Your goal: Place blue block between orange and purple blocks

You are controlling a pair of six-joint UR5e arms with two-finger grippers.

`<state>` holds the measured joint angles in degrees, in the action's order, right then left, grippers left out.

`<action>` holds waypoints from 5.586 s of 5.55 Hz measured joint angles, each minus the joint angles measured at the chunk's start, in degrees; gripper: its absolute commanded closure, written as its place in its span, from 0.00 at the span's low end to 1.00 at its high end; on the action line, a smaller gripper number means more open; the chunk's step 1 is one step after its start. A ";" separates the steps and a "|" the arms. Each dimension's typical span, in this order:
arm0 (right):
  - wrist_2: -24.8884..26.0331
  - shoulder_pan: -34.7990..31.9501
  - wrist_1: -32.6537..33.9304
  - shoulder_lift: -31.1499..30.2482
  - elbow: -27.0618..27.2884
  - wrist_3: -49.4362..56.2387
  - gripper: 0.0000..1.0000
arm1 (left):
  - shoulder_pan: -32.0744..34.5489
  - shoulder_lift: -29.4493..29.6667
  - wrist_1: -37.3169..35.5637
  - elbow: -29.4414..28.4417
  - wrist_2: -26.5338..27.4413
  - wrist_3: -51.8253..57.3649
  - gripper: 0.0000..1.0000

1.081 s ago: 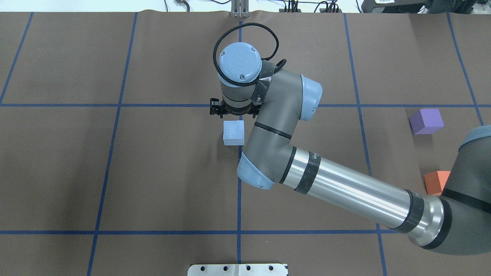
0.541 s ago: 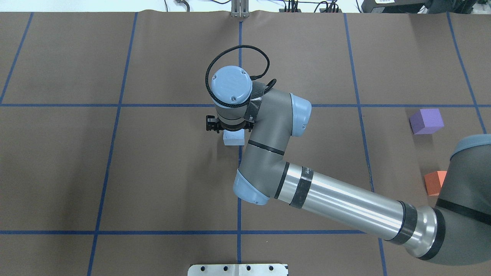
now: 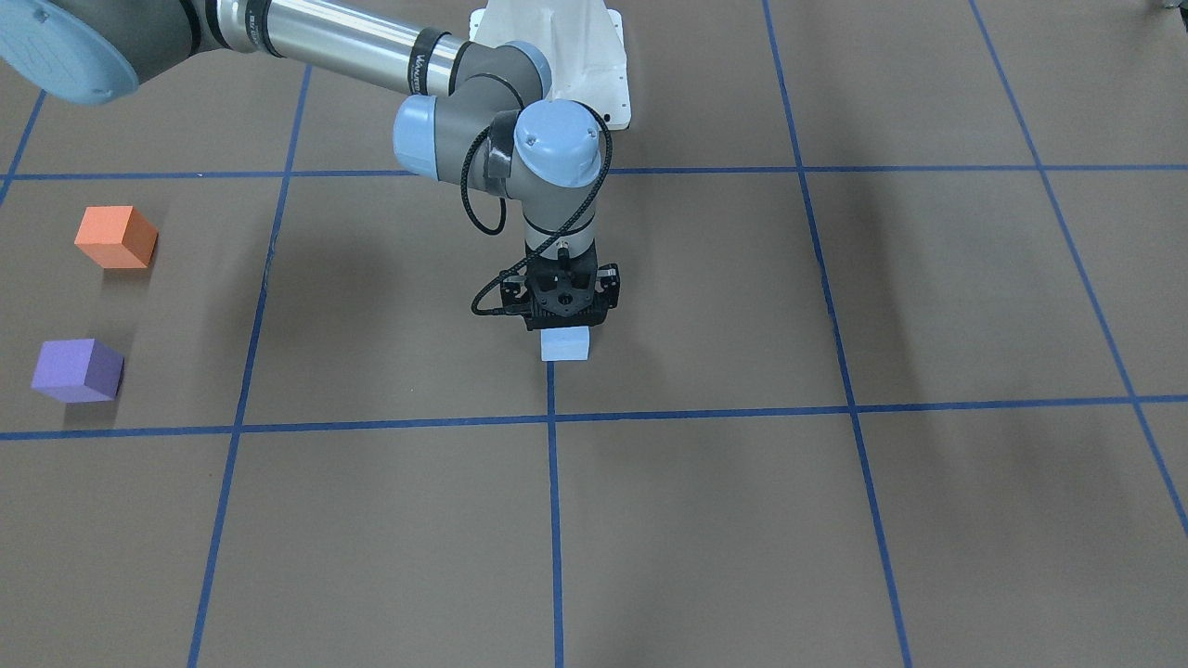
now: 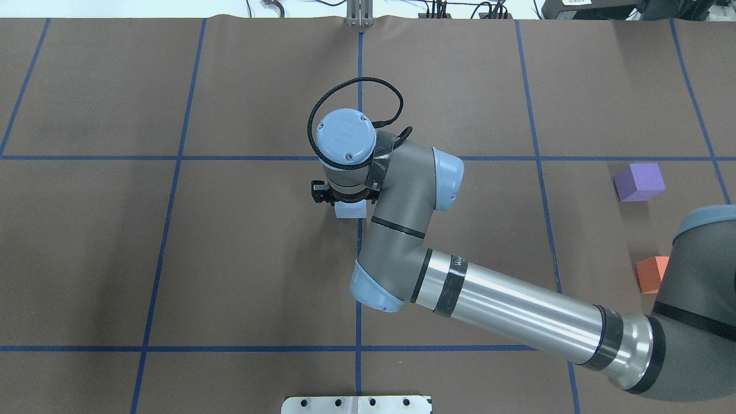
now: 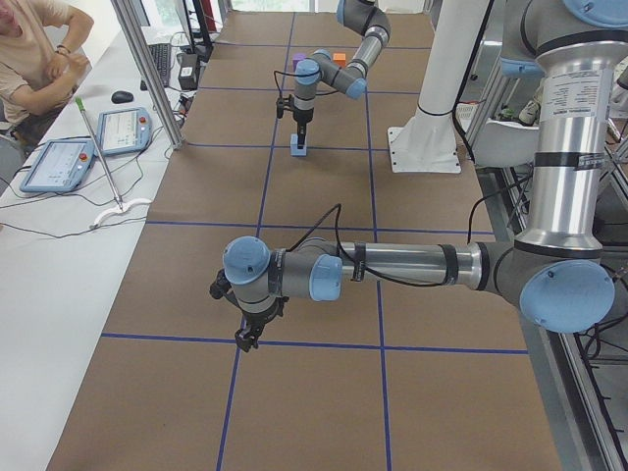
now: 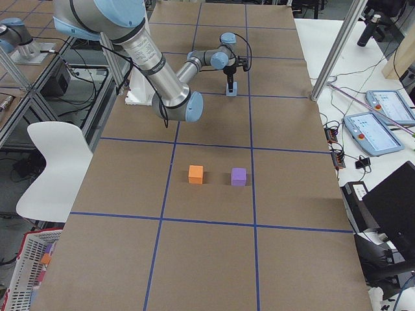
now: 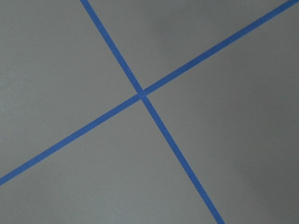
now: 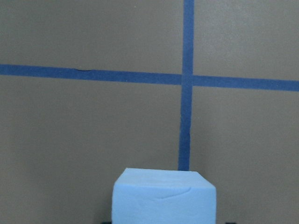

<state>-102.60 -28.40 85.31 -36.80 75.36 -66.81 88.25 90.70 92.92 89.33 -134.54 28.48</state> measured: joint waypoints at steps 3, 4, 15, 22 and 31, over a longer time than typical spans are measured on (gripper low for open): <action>-1.86 -4.44 1.77 -4.42 7.01 1.61 0.75 | 0.01 -0.27 -0.01 -0.87 0.13 -0.09 0.00; -4.42 -8.24 5.55 -9.23 14.34 4.65 0.75 | 0.18 -0.60 -0.38 -0.91 0.32 -1.67 0.00; -16.16 -27.67 -14.24 -60.88 31.81 26.86 0.51 | 1.05 -0.90 0.07 2.10 0.33 -16.62 0.00; -13.10 -23.04 -18.48 -60.66 29.49 22.18 0.01 | 0.96 -0.94 0.07 3.11 0.46 -16.39 0.00; -27.30 -62.77 9.17 -64.59 29.77 80.62 0.00 | 1.98 -2.87 0.85 3.09 0.23 -16.60 0.00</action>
<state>-129.90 -91.17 94.48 -101.39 105.13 13.81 90.23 87.84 93.77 92.41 -134.31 11.88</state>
